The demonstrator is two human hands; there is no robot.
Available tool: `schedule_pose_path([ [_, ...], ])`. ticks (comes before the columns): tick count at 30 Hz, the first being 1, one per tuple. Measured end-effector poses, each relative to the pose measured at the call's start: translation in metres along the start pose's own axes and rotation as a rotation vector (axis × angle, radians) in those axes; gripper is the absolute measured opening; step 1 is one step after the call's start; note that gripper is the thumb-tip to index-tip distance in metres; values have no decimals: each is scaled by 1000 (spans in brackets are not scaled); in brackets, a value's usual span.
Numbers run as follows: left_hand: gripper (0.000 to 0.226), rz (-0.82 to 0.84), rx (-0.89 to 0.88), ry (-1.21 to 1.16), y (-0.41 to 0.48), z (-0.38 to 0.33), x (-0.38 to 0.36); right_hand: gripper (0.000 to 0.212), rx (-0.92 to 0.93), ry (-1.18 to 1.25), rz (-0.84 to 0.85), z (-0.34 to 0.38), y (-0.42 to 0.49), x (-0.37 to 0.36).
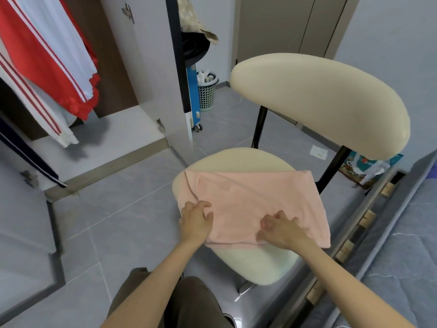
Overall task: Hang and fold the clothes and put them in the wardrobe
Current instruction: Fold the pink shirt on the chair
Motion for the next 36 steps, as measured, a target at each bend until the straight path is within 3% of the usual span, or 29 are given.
schedule_pose_path([
  [4, 37, -127, 78, -101, 14, -8, 8, 35, 119, 74, -264, 28, 4, 9],
  [12, 64, -134, 155, -218, 83, 2, 19, 62, 359, 46, -327, 98, 40, 17],
  [21, 35, -298, -20, 244, 131, 8, 17, 59, 178, 22, -60, 113, 92, -5],
  [25, 29, -247, -111, 388, 143, 15, 23, 60, 160, -14, -27, 114, 95, -6],
  [27, 27, -248, -115, 257, 145, 17, 28, 60, 162, -23, -20, 113, 95, -7],
  [29, 25, -272, -31, -51, 145, 20, 36, 59, 163, -20, -17, 113, 95, -7],
  [34, 34, -136, 335, -756, 148, 28, 34, 59, 141, -1, -3, 113, 92, -4],
  [36, 27, -88, 525, -1031, 148, 31, 26, 59, 132, 12, -5, 113, 90, -2],
])
Point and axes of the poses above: each hand's wrist, its own y-axis towards the middle knuckle, its own x-axis out of the back of the hand, z = x × y, the point moved 4 cm from there along y, towards the middle knuckle, and after that the axes turned 3 degrees about y, right-handed, at the moved point
